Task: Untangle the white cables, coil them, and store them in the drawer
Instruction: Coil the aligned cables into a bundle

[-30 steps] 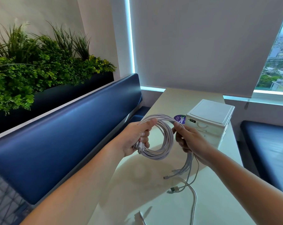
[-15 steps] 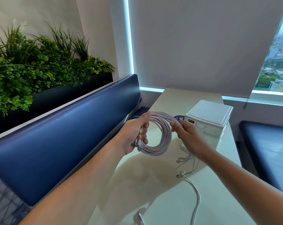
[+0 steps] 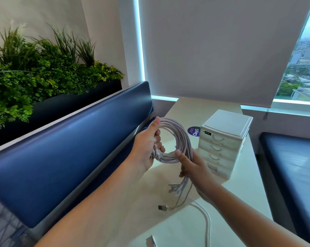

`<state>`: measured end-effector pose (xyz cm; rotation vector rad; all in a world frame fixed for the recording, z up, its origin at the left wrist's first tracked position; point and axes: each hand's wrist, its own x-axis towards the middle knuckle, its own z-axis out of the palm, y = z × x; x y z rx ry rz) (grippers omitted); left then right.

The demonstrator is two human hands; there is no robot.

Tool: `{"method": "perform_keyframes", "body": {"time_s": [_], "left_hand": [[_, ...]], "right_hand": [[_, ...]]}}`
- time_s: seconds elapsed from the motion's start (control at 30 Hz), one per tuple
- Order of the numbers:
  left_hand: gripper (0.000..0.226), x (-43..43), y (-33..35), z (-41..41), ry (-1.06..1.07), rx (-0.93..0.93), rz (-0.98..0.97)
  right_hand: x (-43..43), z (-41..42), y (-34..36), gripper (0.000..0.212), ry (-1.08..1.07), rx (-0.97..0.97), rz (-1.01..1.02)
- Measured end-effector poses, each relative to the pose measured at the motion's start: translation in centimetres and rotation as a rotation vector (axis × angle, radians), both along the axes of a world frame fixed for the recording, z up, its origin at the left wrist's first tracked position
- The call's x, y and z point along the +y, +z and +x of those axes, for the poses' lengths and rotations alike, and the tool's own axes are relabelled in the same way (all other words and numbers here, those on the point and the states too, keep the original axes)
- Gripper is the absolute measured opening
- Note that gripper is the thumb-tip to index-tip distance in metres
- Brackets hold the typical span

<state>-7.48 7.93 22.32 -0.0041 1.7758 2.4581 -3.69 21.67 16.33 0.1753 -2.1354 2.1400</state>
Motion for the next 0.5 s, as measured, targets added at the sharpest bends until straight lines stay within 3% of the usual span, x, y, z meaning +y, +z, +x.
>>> {"method": "perform_keyframes", "body": {"time_s": [0.27, 0.37, 0.5], "left_hand": [[0.042, 1.8, -0.8, 0.0, 0.107, -0.025, 0.163], [0.044, 2.4, -1.7, 0.2, 0.155, -0.051, 0.17], [0.045, 2.9, -2.8, 0.6, 0.19, -0.062, 0.167]], "right_hand": [[-3.2, -0.2, -0.5, 0.021, -0.14, -0.12, -0.438], [-3.6, -0.9, -0.4, 0.026, -0.232, -0.126, -0.419], [-3.3, -2.2, -0.5, 0.015, -0.314, -0.125, -0.368]]}}
